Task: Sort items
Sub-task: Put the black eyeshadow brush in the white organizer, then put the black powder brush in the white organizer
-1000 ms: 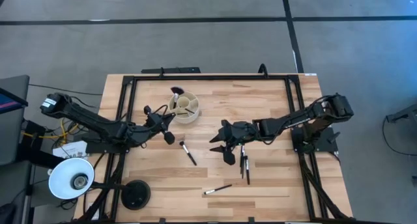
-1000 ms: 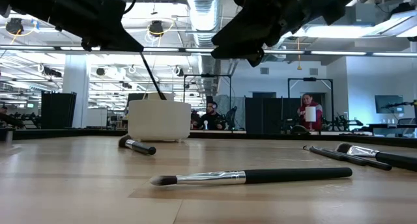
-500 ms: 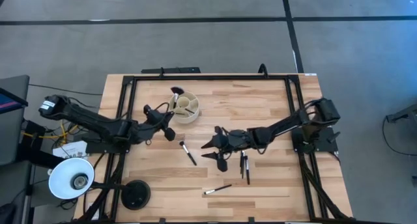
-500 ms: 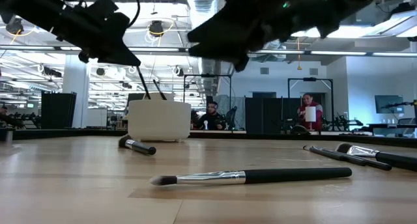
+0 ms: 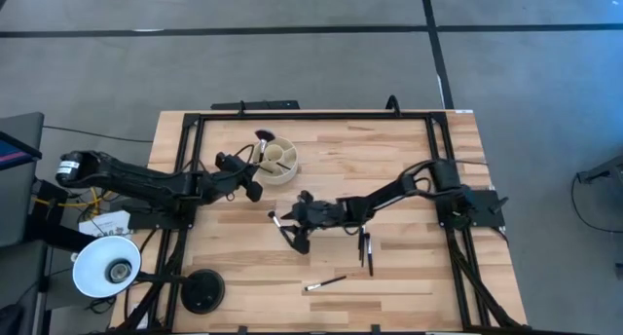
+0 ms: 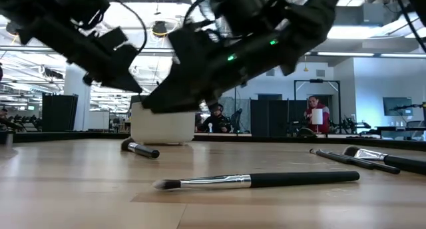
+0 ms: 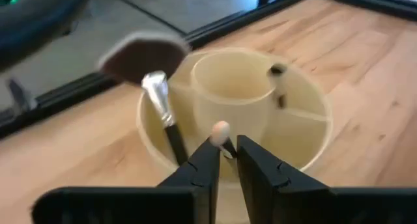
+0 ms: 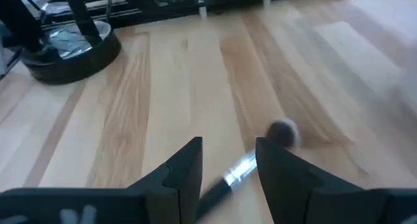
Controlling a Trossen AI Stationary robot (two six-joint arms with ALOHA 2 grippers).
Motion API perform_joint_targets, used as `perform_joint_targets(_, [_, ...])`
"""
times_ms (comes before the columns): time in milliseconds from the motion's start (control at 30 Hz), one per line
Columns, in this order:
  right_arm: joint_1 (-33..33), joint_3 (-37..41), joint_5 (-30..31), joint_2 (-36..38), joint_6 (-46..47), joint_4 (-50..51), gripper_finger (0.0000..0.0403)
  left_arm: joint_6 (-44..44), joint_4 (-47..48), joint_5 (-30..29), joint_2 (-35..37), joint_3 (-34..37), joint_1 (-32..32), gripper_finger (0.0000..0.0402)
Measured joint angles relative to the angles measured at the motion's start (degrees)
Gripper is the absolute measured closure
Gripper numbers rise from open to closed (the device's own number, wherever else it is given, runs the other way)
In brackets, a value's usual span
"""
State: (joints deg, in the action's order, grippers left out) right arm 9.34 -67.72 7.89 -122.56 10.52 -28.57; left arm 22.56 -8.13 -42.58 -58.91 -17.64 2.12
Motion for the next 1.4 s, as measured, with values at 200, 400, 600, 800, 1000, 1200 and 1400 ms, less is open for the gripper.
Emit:
perform_joint_targets(200, [-0.83, -6.91, 0.08, -3.85, -0.47, 9.90, 0.0251, 1.35, -0.25, 0.41, -0.34, 0.71, -0.30, 0.0321])
perform_joint_targets(400, [-1.46, -11.05, 4.10, -6.22, 1.86, 12.23, 0.0213, -2.09, -0.50, 0.19, 1.77, 0.73, -0.29, 0.0300])
perform_joint_targets(600, [-1.44, -10.84, 7.06, -7.72, 7.34, 13.69, 0.0196, -4.66, -0.74, -0.78, 5.58, 0.73, -0.29, 0.0288])
perform_joint_targets(800, [-1.34, -11.23, 7.27, -9.64, 8.06, 11.59, 0.0209, -4.78, -0.90, -0.41, 9.80, 0.69, 0.46, 0.0289])
perform_joint_targets(1000, [-1.19, -11.02, 7.94, -9.65, 5.52, 13.10, 0.0263, -4.78, -1.35, 0.31, 11.01, 0.71, 2.44, 0.0288])
perform_joint_targets(1200, [-1.29, -11.06, 7.90, -9.60, 3.03, 14.23, 0.0322, -4.78, -1.33, 0.30, 10.99, 0.71, 2.61, 0.0290])
perform_joint_targets(1400, [-1.27, -10.92, 6.88, -8.90, 1.44, 13.86, 0.0368, -4.76, -1.47, 4.26, 10.99, 0.71, 2.61, 0.0291])
